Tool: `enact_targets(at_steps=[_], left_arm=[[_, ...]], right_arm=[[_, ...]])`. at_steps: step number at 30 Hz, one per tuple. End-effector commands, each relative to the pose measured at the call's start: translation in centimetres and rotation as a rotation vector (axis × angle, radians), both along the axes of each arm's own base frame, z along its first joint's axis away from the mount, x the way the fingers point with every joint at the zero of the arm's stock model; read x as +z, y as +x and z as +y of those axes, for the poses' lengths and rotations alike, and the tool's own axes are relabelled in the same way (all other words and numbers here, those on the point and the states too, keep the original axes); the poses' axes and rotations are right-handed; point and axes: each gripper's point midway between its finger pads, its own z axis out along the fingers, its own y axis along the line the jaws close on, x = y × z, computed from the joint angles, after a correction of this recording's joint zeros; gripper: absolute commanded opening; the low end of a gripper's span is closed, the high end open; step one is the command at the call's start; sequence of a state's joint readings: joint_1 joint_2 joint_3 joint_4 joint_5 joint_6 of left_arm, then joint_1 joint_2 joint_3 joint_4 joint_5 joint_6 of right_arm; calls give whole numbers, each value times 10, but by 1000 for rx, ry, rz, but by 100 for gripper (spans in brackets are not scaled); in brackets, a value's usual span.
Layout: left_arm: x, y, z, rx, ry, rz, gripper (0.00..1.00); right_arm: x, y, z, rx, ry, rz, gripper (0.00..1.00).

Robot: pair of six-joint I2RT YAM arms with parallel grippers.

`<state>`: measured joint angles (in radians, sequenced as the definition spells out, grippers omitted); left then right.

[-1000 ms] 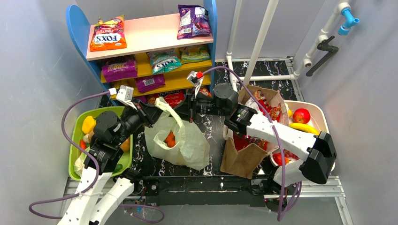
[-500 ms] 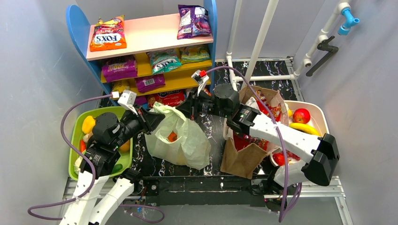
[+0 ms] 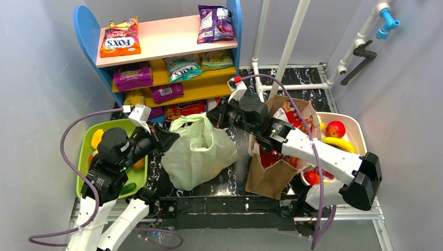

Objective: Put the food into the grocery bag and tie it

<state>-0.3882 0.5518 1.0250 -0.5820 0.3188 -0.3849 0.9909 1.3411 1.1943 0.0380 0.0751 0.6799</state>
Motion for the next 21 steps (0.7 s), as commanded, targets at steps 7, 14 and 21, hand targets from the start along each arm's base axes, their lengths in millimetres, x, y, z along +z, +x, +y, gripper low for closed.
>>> enact_targets(at_steps=[7, 14, 21], left_arm=[[10, -4, 17, 54, 66, -45, 0], [13, -4, 35, 134, 118, -73, 0], [-2, -4, 52, 219, 144, -59, 0]], right_arm=[[-27, 46, -54, -404, -122, 69, 1], [-32, 66, -84, -570, -202, 12, 1], [-47, 72, -92, -589, -266, -26, 1]])
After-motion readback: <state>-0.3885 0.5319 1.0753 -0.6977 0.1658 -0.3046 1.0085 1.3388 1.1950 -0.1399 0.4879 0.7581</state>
